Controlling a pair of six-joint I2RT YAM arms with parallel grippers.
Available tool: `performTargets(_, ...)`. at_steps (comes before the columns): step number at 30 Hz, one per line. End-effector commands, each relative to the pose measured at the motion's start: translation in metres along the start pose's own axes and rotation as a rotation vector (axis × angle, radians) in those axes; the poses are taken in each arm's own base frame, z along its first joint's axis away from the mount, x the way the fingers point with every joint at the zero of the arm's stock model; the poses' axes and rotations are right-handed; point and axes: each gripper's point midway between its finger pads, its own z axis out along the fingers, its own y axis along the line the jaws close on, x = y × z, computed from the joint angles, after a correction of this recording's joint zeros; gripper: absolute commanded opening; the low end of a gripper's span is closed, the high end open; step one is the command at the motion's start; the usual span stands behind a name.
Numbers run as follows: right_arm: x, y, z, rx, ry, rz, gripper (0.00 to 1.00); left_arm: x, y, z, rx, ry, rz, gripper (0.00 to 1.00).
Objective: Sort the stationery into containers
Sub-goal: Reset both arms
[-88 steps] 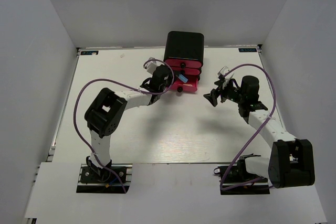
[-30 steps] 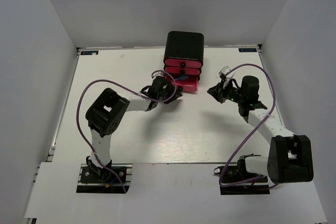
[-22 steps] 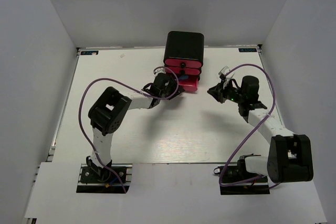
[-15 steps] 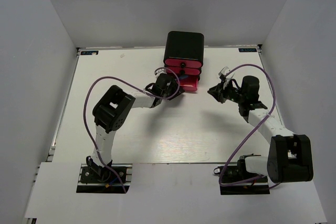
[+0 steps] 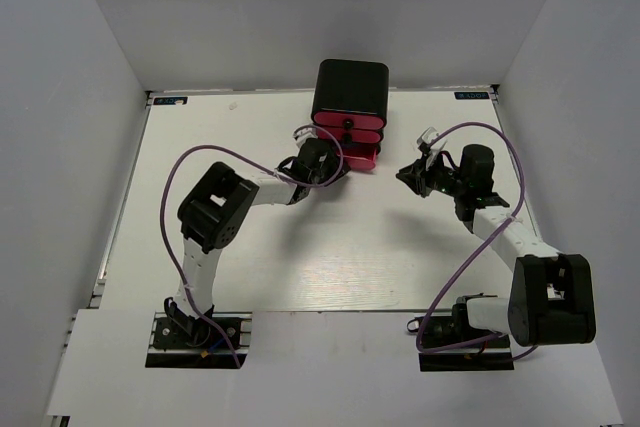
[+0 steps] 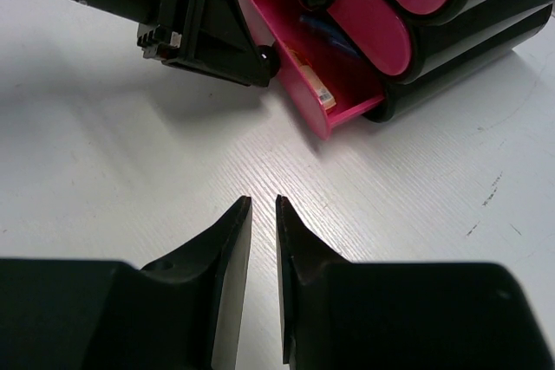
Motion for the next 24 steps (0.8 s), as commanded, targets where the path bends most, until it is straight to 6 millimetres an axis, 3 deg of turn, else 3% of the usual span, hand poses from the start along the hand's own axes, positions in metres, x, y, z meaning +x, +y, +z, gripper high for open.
performTargets(1,-0.005,-0.002,0.001,-0.016,-0.014,-0.022,0.24,-0.039,-0.022,0.005,0.050,-0.129,-0.028,0.42)
performTargets(24,0.000,-0.008,-0.004,-0.011,0.004,-0.012,0.24,-0.060,-0.059,0.038,0.177,-0.199,-0.188,0.48)
